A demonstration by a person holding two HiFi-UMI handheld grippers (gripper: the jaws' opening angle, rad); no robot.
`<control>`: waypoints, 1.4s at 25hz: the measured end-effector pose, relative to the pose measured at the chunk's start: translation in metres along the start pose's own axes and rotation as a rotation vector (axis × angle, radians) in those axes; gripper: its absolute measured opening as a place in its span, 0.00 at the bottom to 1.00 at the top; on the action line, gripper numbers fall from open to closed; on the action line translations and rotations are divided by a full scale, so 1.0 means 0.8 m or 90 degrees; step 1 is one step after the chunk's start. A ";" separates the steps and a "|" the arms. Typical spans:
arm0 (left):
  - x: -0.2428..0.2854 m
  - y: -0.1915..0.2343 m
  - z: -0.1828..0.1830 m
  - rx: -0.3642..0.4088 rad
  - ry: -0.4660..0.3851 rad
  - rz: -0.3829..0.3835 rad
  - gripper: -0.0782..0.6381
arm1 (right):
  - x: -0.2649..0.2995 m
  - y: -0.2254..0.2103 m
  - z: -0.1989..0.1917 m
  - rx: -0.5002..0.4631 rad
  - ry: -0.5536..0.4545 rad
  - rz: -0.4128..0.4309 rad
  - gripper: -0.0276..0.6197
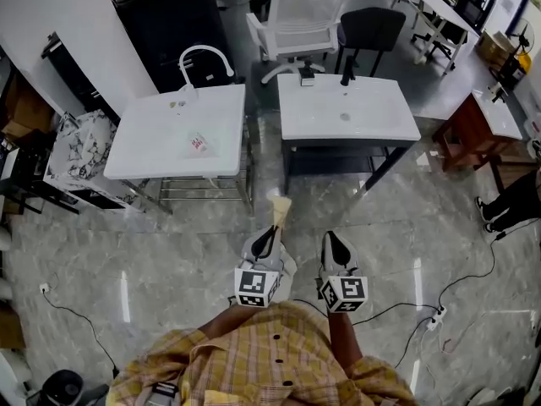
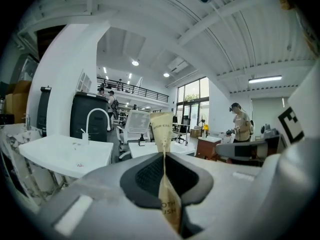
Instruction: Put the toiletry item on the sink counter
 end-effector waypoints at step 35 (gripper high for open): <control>0.312 0.143 0.147 -0.063 -0.015 0.026 0.12 | 0.330 -0.130 0.172 -0.049 0.056 0.038 0.04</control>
Point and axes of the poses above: the fingertips, and each gripper's own axes: x forward along the fingers, y to its left, z out of its top, the point moved 9 cm from there along -x, backward along the fingers, and after that the axes turned 10 degrees about y, right-handed, at the moved point
